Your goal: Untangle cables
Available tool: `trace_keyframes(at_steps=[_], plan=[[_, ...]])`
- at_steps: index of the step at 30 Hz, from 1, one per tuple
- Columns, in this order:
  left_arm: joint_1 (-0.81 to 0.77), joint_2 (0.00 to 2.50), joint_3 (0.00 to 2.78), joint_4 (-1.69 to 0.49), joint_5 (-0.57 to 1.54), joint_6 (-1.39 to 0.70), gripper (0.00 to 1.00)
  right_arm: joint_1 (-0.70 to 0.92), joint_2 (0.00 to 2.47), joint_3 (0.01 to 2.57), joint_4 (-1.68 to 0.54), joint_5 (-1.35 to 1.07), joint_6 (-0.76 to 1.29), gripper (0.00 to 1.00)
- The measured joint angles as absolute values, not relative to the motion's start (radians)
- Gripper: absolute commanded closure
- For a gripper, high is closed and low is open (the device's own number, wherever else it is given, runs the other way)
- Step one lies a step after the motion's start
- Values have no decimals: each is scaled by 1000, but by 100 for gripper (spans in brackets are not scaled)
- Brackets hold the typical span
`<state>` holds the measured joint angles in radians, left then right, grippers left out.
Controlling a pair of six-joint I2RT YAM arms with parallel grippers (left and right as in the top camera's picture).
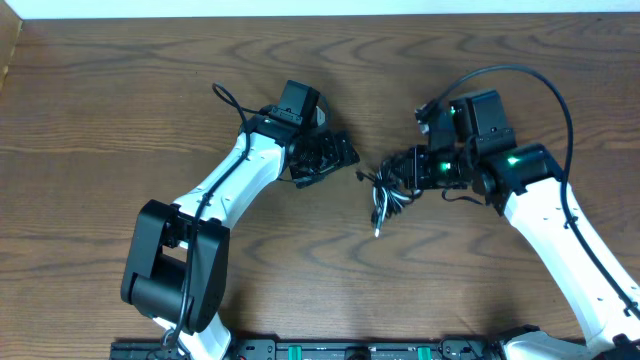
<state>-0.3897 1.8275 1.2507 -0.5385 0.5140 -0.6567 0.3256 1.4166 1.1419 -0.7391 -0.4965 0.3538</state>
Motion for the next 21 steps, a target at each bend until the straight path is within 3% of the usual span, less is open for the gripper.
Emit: trace_keyframes(at_steps=[10,17,21], plan=[[-390,1828,1251,-550,514,-654,15,326,1417,1149,-646,-327,241,99],[-390,1829,1251,-554,514,-654,15,327,1417,1149,-642,-457,131,99],[-391,1829,1251,-555,514,-654,15,330,1417,1150,-646,-295,231,99]])
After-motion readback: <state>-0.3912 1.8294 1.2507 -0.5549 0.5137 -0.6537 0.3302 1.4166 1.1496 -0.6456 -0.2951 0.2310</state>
